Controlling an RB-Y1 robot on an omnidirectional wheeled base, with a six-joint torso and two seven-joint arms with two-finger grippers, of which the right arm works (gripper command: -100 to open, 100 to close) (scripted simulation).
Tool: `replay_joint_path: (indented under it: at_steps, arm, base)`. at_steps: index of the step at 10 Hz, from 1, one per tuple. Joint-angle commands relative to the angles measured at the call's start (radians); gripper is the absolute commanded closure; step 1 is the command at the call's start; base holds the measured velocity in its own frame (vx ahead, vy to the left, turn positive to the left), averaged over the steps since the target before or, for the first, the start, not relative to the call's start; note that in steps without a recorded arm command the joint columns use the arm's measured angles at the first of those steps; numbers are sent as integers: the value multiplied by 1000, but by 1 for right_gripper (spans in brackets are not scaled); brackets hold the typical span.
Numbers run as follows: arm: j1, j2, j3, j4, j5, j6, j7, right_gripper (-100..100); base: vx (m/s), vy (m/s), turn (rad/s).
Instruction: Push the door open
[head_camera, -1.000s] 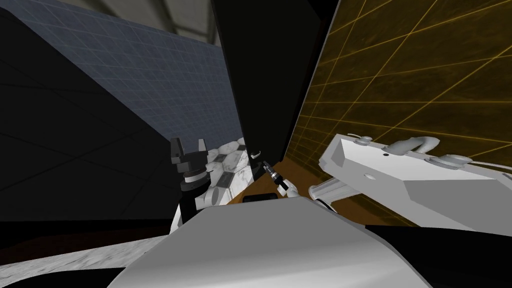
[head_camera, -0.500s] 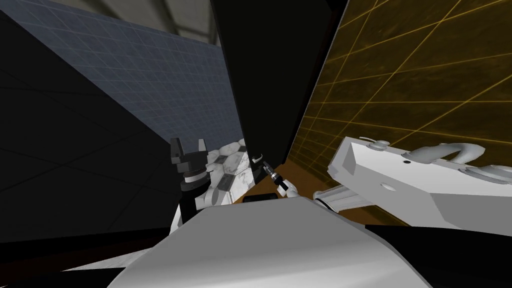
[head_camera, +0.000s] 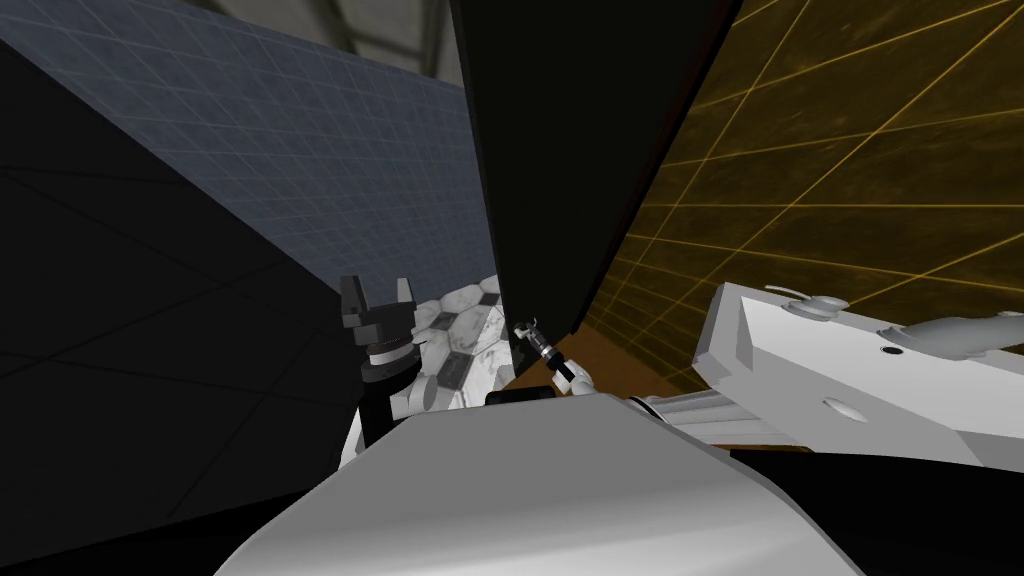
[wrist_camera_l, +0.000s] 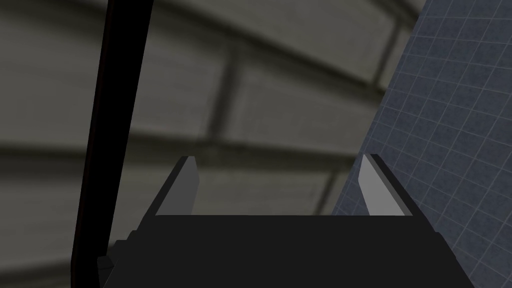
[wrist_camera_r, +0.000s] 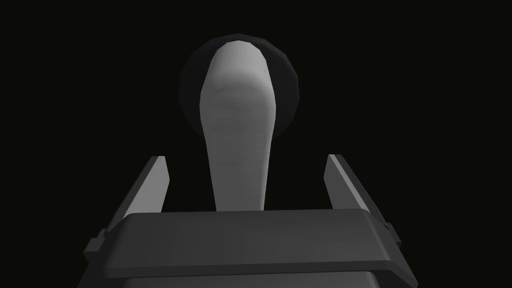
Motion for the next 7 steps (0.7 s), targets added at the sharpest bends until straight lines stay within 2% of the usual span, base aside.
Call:
replay_joint_path:
  at_steps: [1,2,7]
  arm:
    - [0,0,0,0,0,0,0,-100]
    - [0,0,0,0,0,0,0,100]
    - [0,0,0,0,0,0,0,100]
  base:
    - [72,40,3]
    - [-8,-5,-5]
    - [-7,-7,5]
